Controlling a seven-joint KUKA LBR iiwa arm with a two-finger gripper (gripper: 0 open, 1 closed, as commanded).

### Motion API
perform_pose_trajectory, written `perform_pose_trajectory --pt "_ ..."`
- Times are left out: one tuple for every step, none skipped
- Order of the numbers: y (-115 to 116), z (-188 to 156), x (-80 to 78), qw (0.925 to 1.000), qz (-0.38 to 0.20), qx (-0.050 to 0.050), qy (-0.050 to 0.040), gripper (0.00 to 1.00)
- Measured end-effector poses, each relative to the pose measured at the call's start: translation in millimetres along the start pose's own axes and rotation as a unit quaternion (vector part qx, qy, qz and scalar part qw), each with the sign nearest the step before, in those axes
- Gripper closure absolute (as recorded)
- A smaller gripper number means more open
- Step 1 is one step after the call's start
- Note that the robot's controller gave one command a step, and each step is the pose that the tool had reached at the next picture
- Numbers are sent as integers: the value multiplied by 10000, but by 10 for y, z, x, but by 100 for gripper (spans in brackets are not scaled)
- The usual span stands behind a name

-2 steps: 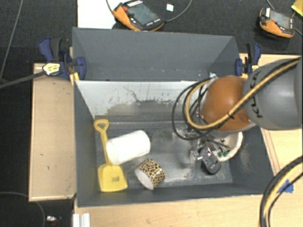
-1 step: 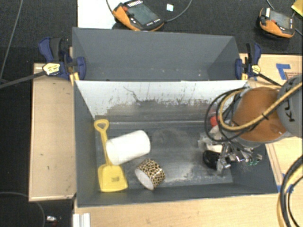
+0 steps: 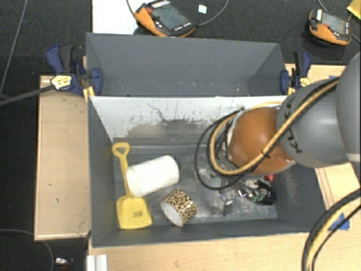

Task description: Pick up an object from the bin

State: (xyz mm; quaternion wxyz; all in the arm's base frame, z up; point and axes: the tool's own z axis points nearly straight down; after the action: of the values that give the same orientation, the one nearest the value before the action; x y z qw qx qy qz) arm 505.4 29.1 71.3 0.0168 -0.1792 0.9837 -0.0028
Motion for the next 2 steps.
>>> perform_pose_trajectory --pt "-908 -1110 268 9991 415 67 -14 0" --pt "189 -191 -139 10000 -38 -11 -13 0"
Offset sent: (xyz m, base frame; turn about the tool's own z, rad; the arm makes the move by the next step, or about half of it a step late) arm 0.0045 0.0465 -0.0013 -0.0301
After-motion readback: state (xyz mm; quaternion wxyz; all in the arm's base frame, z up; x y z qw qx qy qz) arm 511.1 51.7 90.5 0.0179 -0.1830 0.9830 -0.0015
